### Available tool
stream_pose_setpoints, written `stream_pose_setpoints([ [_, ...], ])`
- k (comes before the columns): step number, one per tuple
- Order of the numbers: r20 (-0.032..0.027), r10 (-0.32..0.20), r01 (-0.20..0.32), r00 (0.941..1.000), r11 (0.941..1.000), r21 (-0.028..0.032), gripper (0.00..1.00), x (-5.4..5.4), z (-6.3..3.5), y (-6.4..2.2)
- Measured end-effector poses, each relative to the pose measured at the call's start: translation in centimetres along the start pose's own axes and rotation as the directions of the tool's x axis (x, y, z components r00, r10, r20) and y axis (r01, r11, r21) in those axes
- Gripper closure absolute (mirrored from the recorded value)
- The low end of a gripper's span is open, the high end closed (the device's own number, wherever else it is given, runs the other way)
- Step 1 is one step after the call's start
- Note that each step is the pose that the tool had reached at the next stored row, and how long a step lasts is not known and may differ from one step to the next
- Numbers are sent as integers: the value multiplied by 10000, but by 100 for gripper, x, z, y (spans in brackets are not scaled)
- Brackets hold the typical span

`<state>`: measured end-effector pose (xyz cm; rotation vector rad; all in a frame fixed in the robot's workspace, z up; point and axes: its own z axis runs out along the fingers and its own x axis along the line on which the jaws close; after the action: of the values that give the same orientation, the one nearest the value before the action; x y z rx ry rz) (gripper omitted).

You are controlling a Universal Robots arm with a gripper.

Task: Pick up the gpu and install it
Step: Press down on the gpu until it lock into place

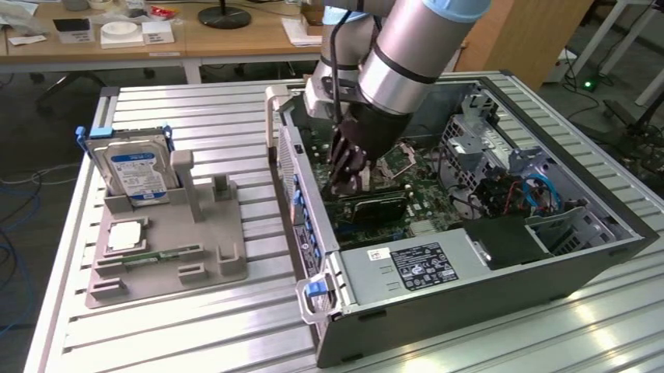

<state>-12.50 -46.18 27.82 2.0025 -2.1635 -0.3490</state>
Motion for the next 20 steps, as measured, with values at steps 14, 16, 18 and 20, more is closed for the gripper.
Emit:
stream_pose_setpoints([
  [14, -52, 33, -36, 10000, 9974, -714, 90, 11, 31, -33],
  [16, -56, 40, -44, 10000, 9970, -769, 90, 28, 38, -38],
  [18, -67, 43, -48, 10000, 9969, -788, 90, 57, 54, -59],
  [20, -57, 42, -46, 10000, 9969, -783, 90, 67, 77, -125],
])
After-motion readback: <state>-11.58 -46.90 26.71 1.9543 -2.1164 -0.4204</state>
